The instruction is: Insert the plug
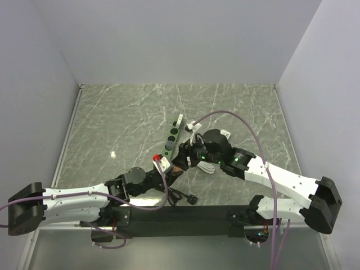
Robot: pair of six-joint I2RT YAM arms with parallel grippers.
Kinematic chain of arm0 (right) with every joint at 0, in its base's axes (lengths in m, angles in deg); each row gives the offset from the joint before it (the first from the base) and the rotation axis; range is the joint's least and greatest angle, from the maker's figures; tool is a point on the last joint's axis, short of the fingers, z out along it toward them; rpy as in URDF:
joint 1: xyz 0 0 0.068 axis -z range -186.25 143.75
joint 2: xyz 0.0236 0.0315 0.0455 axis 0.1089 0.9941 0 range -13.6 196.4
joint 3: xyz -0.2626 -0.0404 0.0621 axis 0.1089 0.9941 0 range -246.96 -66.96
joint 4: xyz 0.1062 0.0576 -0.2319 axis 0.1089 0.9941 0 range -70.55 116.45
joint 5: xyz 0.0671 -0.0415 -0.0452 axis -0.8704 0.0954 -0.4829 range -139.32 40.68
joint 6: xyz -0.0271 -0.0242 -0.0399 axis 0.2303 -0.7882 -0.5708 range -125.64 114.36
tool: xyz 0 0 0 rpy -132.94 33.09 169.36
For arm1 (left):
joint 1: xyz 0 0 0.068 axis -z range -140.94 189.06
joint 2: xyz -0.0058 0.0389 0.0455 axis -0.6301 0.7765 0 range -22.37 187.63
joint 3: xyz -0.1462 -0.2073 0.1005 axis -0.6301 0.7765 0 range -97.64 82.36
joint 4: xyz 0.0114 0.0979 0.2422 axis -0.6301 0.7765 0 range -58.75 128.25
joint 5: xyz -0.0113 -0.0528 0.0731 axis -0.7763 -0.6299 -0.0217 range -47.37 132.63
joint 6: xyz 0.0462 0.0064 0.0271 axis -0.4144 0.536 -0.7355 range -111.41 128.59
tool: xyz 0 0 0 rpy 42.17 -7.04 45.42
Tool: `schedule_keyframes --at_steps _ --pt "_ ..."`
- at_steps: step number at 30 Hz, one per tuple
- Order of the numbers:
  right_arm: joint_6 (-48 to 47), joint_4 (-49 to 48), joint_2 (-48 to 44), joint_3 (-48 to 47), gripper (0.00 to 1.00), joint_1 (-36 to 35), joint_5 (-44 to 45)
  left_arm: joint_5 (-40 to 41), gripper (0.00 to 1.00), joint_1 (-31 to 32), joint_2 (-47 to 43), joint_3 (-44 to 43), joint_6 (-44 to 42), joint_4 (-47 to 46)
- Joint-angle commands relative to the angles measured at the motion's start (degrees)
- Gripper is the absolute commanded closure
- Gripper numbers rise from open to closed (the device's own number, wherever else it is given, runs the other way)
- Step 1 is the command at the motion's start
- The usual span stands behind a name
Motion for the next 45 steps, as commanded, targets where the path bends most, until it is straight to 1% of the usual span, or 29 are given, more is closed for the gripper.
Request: schedule_keyframes --at_steps 1,3,9,19,23,25,26,28,29,31,32,34,35,36,37,38,39,40,43,45 --pt "0.83 2.57 -0.31 -2.28 0.31 -1.23 2.78 3.86 0.99 -0.22 0.35 -2.46 -1.74 0.39" --pt "1.62 3.10 -1.97 -1.49 0.31 -1.41 3.56 5.35 0.99 -0.13 0.36 -2.37 -1.83 0.57" --pt "3.37 3.72 -5.75 0.97 0.30 -1.41 4.36 5.97 0.99 -0.13 0.71 -2.11 -1.83 -0.04" --pt "4.17 2.40 -1.28 1.76 0.28 -1.41 1.81 6.33 0.99 -0.13 -0.87 -0.79 -1.83 -1.45" --pt "4.17 0.03 -0.31 2.38 0.29 -1.41 -1.35 5.98 0.99 -0.22 -1.75 -0.26 -2.01 -1.97" --pt "4.17 -1.55 -0.05 2.64 0.31 -1.41 -3.54 5.28 0.99 -0.22 -2.01 0.09 -2.27 -2.76" --pt "4.26 -1.99 0.65 2.64 0.38 -1.41 -4.42 5.10 0.99 -0.22 -2.19 0.18 -2.44 -2.94" --pt "4.26 -3.13 1.45 2.73 0.45 -1.23 -6.96 4.83 0.99 -0.13 -2.45 0.79 -2.62 -3.73" --pt "4.52 -3.31 2.58 2.64 0.52 -1.23 -7.33 4.75 0.99 -0.13 -2.54 0.88 -2.80 -3.91" --pt "4.61 -3.75 3.90 2.47 0.60 -0.71 -8.55 4.74 0.99 -0.22 -2.98 1.49 -2.88 -4.43" --pt "4.78 -4.02 5.04 2.47 0.71 -0.53 -8.91 4.83 0.99 -0.13 -3.16 1.59 -2.88 -4.96" --pt "5.13 -4.80 5.93 2.99 0.84 0.17 -10.13 5.79 0.99 -0.22 -3.95 2.46 -2.80 -5.57" --pt "5.74 -5.33 6.45 3.25 0.96 0.44 -10.58 5.97 0.99 -0.22 -4.21 2.81 -2.88 -6.36" --pt "5.92 -5.69 6.55 3.60 1.00 0.70 -10.84 6.58 0.99 -0.22 -5.00 3.25 -2.80 -6.98" --pt "6.19 -6.39 6.63 4.13 1.00 0.88 -11.11 7.37 0.99 -0.22 -5.53 4.13 -2.71 -7.77" --pt "7.06 -6.39 6.29 4.57 1.00 1.57 -11.11 7.64 0.97 -0.13 -5.97 4.57 -2.62 -8.56" --pt "7.50 -6.31 6.11 5.10 1.00 2.02 -11.37 8.08 0.91 -0.13 -6.93 5.01 -2.45 -9.00" --pt "7.94 -9.09 5.85 5.97 1.00 2.45 -11.72 8.35 0.75 -0.22 -7.37 5.62 -2.45 -9.36" --pt "9.70 -11.65 4.71 7.64 1.00 4.39 -12.77 8.35 0.46 -0.13 -8.78 6.59 -2.36 -10.50" --pt "11.11 -13.15 3.83 8.44 1.00 5.97 -14.70 8.17 0.41 -0.22 -9.39 7.21 -2.36 -11.29"
